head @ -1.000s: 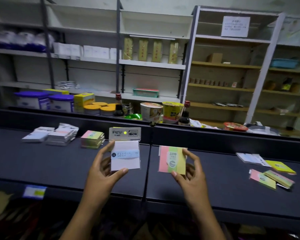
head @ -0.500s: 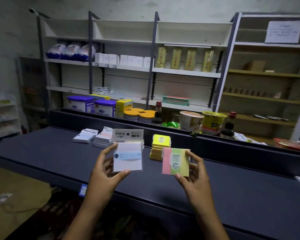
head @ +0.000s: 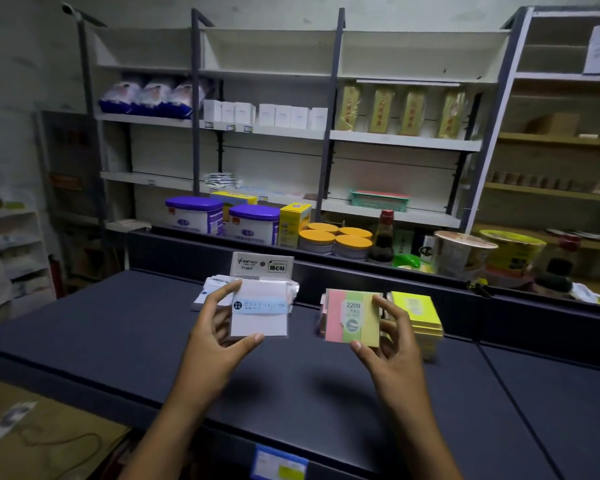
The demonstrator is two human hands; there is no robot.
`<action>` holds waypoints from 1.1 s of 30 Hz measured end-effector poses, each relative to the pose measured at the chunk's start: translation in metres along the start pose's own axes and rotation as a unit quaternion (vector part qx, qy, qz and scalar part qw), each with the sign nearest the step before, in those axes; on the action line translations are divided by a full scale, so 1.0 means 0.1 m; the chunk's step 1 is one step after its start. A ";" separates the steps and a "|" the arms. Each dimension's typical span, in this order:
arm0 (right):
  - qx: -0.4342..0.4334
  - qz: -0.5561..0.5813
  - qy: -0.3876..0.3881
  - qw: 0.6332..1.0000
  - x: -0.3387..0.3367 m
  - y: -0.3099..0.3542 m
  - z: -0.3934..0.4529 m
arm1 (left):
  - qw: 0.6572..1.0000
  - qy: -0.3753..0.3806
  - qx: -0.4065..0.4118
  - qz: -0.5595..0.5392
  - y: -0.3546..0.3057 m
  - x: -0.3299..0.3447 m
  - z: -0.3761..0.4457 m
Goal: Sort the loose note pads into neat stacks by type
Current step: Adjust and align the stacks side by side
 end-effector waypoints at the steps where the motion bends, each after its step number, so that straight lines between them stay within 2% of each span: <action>1: -0.003 -0.003 0.002 1.000 0.13 -0.01 0.05 | 1.000 0.001 -0.002 0.004 0.03 -0.09 0.07; 8: -0.010 -0.004 0.038 0.999 0.90 -0.06 0.42 | 0.999 -0.003 -0.017 0.029 0.25 -0.61 0.62; 16: -0.013 0.003 0.073 0.997 1.45 -0.10 0.85 | 0.997 0.004 -0.051 0.050 0.61 -0.84 1.18; 23: -0.019 -0.017 0.099 0.995 1.74 -0.19 1.19 | 0.991 0.027 -0.073 0.106 0.93 -0.90 1.61; 33: -0.018 -0.022 0.074 0.997 1.70 -0.32 1.24 | 0.985 0.049 -0.102 0.134 1.31 -0.89 1.75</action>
Point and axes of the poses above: each hand's wrist, its own z-axis towards the middle knuckle, its own x-axis out of the palm, y = z × x, the point moved 8 cm from there along z, towards the middle knuckle, and after that the axes turned 5 degrees about -x, right-handed, at the moved point
